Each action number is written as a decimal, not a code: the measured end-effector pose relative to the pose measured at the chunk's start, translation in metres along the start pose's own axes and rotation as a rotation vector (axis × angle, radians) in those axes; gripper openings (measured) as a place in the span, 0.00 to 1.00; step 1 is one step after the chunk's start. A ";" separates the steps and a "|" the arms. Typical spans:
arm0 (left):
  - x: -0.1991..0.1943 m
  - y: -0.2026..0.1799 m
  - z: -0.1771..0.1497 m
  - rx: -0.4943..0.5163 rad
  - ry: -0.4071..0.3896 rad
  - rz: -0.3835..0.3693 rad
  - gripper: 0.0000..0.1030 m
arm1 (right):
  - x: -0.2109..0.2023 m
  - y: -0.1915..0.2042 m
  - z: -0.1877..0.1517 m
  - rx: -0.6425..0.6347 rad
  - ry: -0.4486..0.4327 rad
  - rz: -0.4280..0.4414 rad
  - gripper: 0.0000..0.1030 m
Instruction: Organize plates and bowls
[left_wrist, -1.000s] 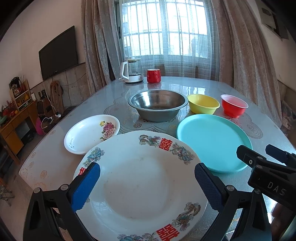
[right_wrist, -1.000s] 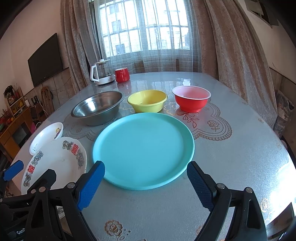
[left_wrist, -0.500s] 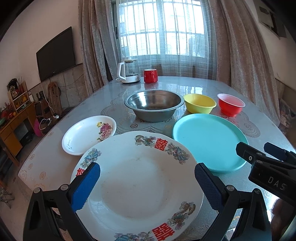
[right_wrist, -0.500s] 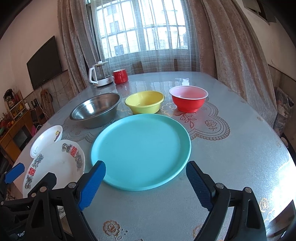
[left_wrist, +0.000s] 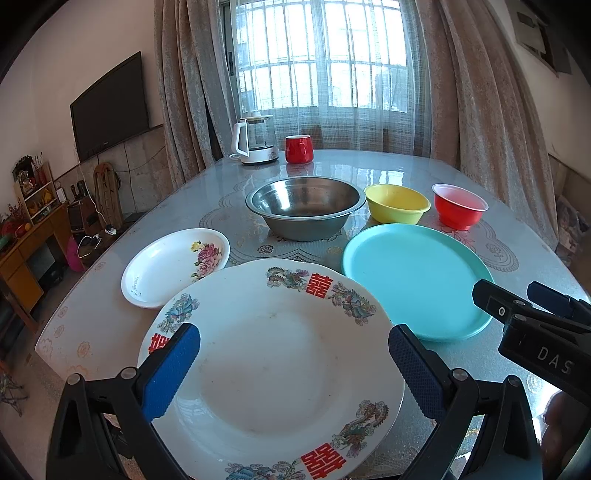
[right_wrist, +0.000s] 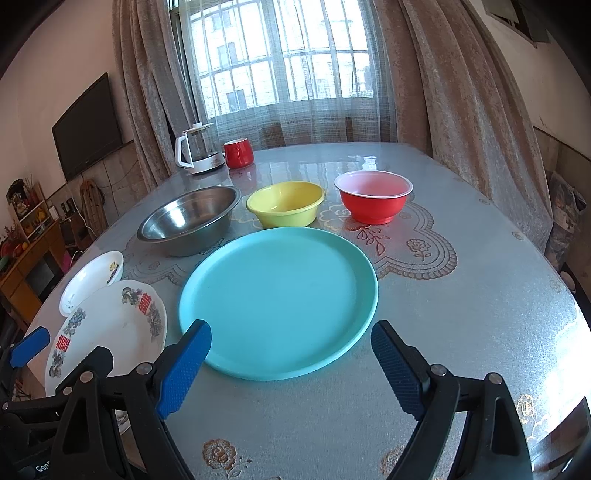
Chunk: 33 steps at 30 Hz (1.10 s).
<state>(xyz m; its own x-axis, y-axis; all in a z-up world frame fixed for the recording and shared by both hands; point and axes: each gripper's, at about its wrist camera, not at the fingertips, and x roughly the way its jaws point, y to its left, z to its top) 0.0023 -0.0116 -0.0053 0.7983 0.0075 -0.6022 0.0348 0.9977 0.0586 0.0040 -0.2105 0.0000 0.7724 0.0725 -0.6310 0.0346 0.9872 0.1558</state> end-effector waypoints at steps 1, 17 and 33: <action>0.000 0.000 0.000 0.001 0.000 0.000 1.00 | 0.000 0.000 0.000 0.001 -0.001 0.000 0.87; 0.001 -0.003 -0.001 0.007 0.005 -0.004 1.00 | 0.002 -0.004 -0.002 0.009 0.006 -0.006 0.87; 0.012 -0.001 0.014 -0.001 0.090 -0.140 0.99 | 0.017 -0.024 0.000 0.066 0.058 0.010 0.69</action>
<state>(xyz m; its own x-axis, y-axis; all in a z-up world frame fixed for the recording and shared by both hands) 0.0203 -0.0134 -0.0017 0.7285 -0.1261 -0.6733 0.1414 0.9894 -0.0323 0.0161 -0.2330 -0.0141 0.7347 0.0923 -0.6721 0.0701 0.9751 0.2106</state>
